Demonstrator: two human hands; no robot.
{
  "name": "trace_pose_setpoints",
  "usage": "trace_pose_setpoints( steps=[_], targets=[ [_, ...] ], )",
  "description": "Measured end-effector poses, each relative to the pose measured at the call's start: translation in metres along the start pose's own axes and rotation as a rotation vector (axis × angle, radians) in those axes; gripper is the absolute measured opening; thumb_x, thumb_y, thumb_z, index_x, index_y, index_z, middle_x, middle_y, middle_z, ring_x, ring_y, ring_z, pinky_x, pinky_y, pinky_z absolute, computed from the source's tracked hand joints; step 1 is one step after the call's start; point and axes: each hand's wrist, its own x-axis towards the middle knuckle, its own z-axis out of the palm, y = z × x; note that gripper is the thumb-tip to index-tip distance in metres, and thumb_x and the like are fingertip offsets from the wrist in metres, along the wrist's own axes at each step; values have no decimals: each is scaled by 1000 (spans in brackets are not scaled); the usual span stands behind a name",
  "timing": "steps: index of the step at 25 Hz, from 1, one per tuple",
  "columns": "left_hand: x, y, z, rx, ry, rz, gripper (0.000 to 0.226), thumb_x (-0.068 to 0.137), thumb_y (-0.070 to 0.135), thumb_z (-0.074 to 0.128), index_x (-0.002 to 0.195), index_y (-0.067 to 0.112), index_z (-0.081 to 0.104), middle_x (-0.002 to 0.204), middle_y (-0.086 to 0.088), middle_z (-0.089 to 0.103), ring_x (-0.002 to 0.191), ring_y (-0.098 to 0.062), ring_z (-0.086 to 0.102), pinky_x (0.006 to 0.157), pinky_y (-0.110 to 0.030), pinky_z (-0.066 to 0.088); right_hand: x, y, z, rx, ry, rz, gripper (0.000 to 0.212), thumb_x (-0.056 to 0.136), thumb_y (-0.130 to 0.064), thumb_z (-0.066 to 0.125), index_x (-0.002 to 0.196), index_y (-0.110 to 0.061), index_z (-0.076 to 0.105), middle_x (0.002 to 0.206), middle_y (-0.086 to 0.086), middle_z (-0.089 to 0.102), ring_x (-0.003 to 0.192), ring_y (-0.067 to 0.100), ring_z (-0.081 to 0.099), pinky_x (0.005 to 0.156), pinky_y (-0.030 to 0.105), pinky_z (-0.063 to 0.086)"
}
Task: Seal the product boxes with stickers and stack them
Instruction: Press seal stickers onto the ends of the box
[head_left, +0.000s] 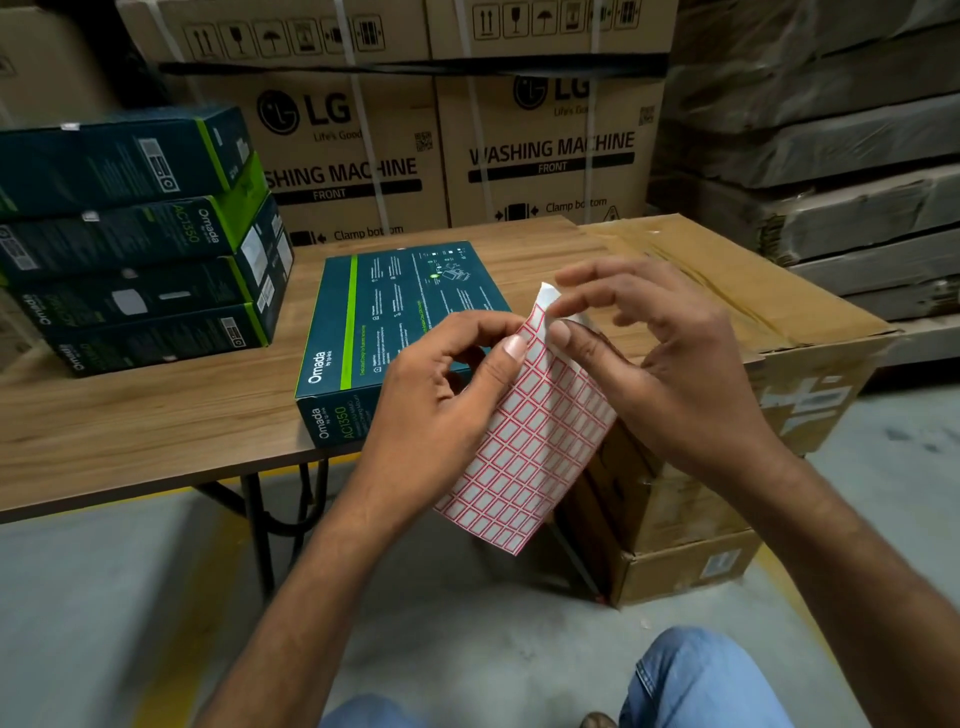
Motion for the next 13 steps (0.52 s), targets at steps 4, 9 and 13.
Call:
trace_pose_setpoints(
  steps=[4,9,13],
  targets=[
    [0,6,-3,-79,-37,-35,17,103,21,62,112,33,70,106,16,71,98,0,69,76,-13,54,6,-8,-9,375,-111,224,16,96,-22,73,106,-29,63,114,-7,73,109,12,70,90,46,60],
    [5,6,-5,-25,80,16,18,99,23,69,109,38,67,105,15,71,100,-1,68,74,-14,55,8,-15,-13,610,-91,355,27,87,-13,80,108,-21,64,103,1,76,100,22,75,85,46,63],
    [4,4,-5,78,117,95,16,98,25,72,109,34,65,106,15,69,103,-6,67,79,-17,56,6,-16,-14,704,-101,410,31,86,-13,78,112,-20,63,103,6,75,99,23,76,77,31,60]
  ],
)
